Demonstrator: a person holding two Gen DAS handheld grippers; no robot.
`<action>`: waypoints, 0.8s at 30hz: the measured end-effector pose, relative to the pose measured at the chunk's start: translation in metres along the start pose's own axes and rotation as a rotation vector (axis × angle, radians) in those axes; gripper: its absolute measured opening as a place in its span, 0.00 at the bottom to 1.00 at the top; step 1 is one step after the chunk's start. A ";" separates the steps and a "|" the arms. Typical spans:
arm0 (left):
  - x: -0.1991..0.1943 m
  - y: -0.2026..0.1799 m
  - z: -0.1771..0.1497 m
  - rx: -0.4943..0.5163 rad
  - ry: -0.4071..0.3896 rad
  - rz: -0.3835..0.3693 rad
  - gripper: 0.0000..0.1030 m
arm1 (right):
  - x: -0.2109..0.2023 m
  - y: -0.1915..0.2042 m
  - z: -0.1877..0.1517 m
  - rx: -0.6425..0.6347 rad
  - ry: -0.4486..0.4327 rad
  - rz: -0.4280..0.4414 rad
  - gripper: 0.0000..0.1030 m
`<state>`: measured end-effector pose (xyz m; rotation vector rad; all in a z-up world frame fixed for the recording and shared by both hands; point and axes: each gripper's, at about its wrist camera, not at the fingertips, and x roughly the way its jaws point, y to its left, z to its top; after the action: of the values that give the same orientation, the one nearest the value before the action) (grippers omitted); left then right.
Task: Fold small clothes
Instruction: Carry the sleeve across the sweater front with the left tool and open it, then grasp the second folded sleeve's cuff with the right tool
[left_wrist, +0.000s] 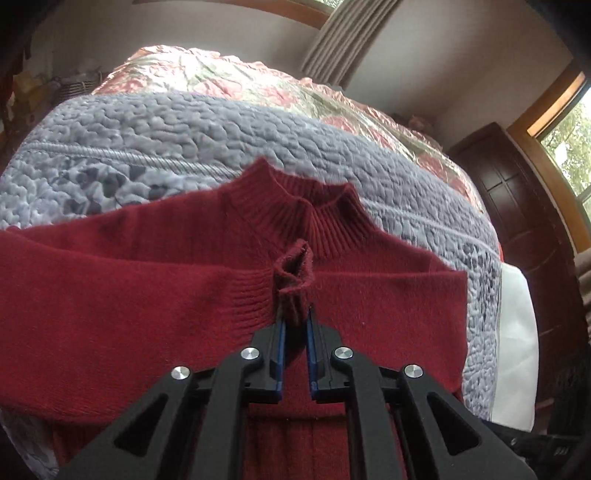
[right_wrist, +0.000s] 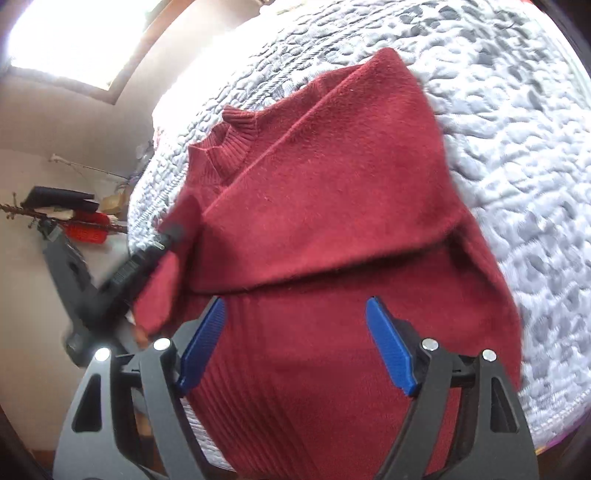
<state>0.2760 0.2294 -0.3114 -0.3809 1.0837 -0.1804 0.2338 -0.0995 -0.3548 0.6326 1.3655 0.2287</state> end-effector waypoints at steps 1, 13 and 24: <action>0.008 -0.003 -0.006 0.014 0.035 -0.008 0.21 | 0.003 -0.002 0.007 0.009 0.008 0.017 0.76; -0.080 0.056 -0.069 -0.119 0.096 -0.028 0.75 | 0.088 0.018 0.075 0.092 0.198 0.229 0.71; -0.159 0.155 -0.135 -0.421 0.106 0.093 0.75 | 0.138 0.054 0.089 -0.033 0.257 0.170 0.71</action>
<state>0.0767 0.3954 -0.2958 -0.7028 1.2416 0.1152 0.3594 -0.0114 -0.4343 0.7104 1.5517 0.4813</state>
